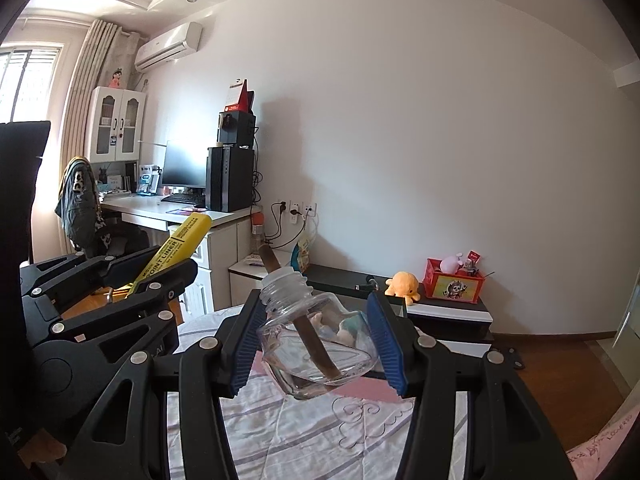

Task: Organize rigid objects
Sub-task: 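Lift the glass bottle and yellow highlighter and carry them over the pink box, then lower the bottle and highlighter into the pink box and open both tools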

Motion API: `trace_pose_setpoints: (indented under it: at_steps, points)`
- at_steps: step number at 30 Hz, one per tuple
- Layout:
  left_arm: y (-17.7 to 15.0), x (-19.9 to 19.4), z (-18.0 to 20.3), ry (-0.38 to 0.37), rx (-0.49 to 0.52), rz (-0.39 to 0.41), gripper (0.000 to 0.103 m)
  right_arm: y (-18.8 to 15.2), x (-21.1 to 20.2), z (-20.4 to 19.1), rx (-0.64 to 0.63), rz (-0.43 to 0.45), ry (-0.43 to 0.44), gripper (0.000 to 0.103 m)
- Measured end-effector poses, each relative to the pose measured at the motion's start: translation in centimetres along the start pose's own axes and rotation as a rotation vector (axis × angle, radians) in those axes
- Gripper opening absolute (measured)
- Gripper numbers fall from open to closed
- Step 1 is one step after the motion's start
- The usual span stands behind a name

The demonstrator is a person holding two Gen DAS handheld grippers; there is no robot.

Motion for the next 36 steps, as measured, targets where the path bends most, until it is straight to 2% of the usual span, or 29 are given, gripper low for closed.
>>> trace_pose_setpoints:
  at_steps: [6, 11, 13, 16, 20, 24, 26, 27, 28, 29, 31, 33, 36]
  points:
    - [1.3, 12.2, 1.7, -0.043, 0.017, -0.148, 0.027, 1.6, 8.7, 3.4, -0.010, -0.069, -0.007, 0.054]
    - [-0.8, 21.2, 3.3, -0.071, 0.041, -0.324, 0.027, 0.3, 16.9, 5.8, -0.005, -0.187, 0.006, 0.054]
    - [-1.9, 23.5, 4.0, -0.057, 0.076, -0.375, 0.027, -1.3, 20.7, 6.5, 0.008, -0.280, 0.013, 0.054]
    - [-3.5, 26.5, 4.5, -0.070, 0.086, -0.456, 0.027, -3.5, 24.4, 7.3, 0.012, -0.372, 0.008, 0.054]
    - [-4.4, 28.4, 4.9, -0.056, 0.111, -0.501, 0.027, -4.9, 26.9, 7.7, 0.015, -0.440, 0.017, 0.054]
    - [-5.1, 28.9, 5.0, -0.044, 0.117, -0.518, 0.028, -5.3, 27.8, 7.9, 0.028, -0.449, 0.011, 0.054]
    - [-5.1, 28.9, 4.6, -0.040, 0.101, -0.515, 0.034, -5.3, 28.0, 8.0, 0.042, -0.453, 0.027, 0.055]
    - [-5.0, 28.8, 4.4, -0.037, 0.090, -0.513, 0.042, -5.2, 28.0, 8.0, 0.048, -0.449, 0.029, 0.055]
    - [-5.0, 28.6, 4.0, -0.031, 0.079, -0.510, 0.053, -5.2, 27.7, 8.1, 0.053, -0.437, 0.026, 0.060]
    - [-4.8, 28.3, 3.7, -0.024, 0.070, -0.502, 0.060, -5.2, 27.5, 8.2, 0.060, -0.430, 0.007, 0.064]
    - [-4.4, 27.4, 2.9, -0.007, 0.055, -0.477, 0.087, -4.9, 27.0, 8.7, 0.091, -0.422, -0.005, 0.076]
    - [-4.0, 26.4, 2.2, -0.004, 0.033, -0.448, 0.103, -4.5, 25.9, 9.3, 0.123, -0.392, -0.009, 0.086]
    - [-3.4, 24.5, 1.8, -0.014, 0.032, -0.423, 0.103, -3.8, 24.1, 9.5, 0.143, -0.366, -0.025, 0.090]
Point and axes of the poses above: each gripper's, at about its wrist camera, not at the fingertips, and x roughly the way its jaws point, z to its right, y to its top, the point moved 3 cm from there along x, roughly the way its jaws point, and after that the axes turned 5 degrees about y, right-handed, at the moved point
